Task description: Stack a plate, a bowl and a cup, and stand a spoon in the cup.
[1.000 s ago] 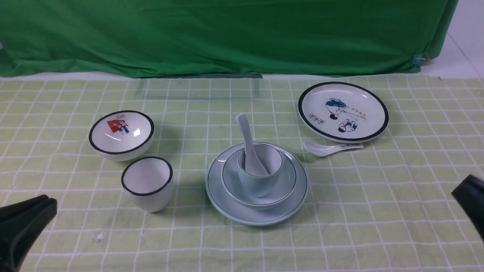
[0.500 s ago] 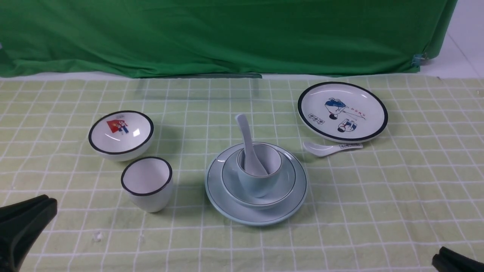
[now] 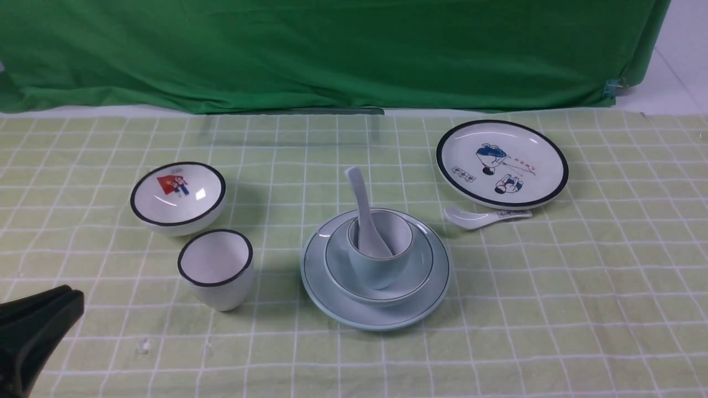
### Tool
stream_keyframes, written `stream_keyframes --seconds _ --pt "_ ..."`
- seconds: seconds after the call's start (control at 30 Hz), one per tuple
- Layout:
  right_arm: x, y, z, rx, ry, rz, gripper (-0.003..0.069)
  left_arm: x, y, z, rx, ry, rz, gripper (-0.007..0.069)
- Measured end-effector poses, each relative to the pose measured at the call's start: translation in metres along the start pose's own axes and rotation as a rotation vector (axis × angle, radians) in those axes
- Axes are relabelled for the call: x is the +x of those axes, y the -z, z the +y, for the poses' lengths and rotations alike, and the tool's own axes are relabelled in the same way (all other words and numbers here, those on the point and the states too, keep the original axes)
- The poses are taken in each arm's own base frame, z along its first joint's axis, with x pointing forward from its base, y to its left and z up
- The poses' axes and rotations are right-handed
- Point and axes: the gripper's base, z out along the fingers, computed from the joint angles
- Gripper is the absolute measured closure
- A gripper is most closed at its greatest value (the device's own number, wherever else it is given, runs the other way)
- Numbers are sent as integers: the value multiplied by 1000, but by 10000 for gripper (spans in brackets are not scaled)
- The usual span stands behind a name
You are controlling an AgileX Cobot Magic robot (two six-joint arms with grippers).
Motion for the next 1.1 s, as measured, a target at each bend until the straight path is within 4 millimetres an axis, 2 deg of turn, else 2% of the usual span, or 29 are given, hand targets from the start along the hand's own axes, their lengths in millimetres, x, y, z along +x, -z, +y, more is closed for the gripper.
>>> stream_keyframes --seconds 0.43,1.1 --pt "1 0 -1 15 -57 7 629 0 0 0 0 -2 0 653" --pt "1 0 -1 17 -64 8 592 0 0 0 0 -2 0 653"
